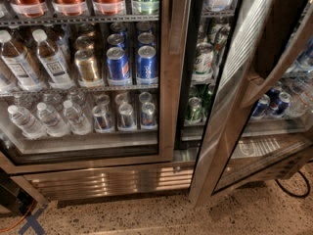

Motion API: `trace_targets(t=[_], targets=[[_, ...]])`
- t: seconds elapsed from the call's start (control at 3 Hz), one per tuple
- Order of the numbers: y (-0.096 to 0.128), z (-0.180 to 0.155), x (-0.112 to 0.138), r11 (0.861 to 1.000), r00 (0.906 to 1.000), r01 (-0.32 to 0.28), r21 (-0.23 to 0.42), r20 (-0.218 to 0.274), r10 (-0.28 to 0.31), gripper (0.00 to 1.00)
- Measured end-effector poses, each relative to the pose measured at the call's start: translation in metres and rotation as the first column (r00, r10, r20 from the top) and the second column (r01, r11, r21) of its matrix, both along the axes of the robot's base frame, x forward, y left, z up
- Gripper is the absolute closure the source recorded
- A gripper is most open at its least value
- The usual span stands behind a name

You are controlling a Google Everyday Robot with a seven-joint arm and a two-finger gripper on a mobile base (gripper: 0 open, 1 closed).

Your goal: Open right fridge door

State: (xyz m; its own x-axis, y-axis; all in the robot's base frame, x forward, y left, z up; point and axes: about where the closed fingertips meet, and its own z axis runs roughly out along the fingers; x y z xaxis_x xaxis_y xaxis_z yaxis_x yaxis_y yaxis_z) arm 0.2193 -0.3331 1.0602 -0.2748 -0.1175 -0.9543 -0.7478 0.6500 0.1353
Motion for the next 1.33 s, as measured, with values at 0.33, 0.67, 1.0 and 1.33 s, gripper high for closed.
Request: trace_targets(t=[0.33, 0.67, 1.0, 1.33], targets=[[-0.022, 0.017, -0.025, 0.993, 0.9936, 0.109, -0.043, -0.026, -0.11, 0.0], [-0.065, 0.044, -0.088, 0.945, 0.9478, 0.301, -0.13, -0.07, -0.311, 0.0], [-0.103, 0.074, -0.153, 0.856, 0.867, 0.466, -0.222, -0.077, -0.492, 0.0], [-0.125, 0.115, -0.176, 0.749, 0.79, 0.589, -0.305, 0.021, -0.613, 0.0]])
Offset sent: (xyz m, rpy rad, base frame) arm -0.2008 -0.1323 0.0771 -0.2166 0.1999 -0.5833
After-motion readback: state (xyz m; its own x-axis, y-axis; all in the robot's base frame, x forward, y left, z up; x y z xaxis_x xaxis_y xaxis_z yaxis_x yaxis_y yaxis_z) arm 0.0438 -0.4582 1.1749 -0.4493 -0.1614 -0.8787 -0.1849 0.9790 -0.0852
